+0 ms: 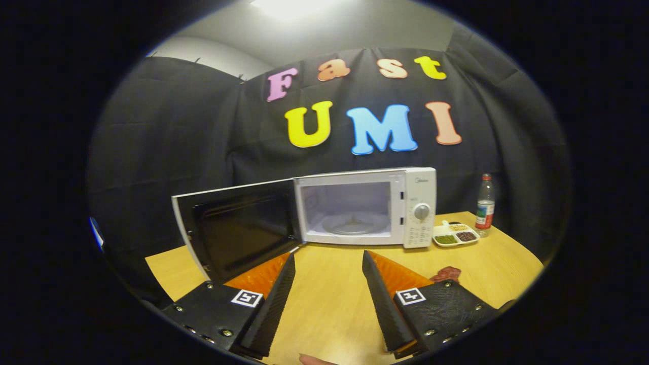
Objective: Open the microwave, put the food inside, and close the microwave door.
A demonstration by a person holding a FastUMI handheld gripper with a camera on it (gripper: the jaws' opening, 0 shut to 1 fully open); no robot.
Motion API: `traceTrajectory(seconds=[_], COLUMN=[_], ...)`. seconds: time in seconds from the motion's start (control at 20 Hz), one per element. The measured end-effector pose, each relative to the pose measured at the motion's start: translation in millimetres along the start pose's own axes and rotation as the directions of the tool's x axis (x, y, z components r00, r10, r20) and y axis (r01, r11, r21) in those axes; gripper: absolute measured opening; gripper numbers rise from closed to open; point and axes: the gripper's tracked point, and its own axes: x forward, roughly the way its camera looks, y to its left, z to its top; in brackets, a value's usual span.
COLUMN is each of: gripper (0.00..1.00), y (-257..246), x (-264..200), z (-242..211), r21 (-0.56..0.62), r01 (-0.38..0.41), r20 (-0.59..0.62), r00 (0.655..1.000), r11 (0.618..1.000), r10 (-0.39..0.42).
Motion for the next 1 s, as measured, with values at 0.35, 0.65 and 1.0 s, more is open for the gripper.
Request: traceTrajectory(seconds=[0.35, 0.65, 1.0], gripper=[0.85, 0.85, 0.13], y=[-119.6, -131.4, -117.8], x=[9.5, 24.0, 21.5], z=[-32.6, -63.1, -51.0], r21=[0.11, 0.473, 0.617], r01=[0.177, 0.086, 0.025], r20=[-0.083, -0.132, -0.081], r00=[0.982, 0.991, 0.996], r11=[0.978, 0.877, 0.787], r10=[-0.168, -0.026, 0.032])
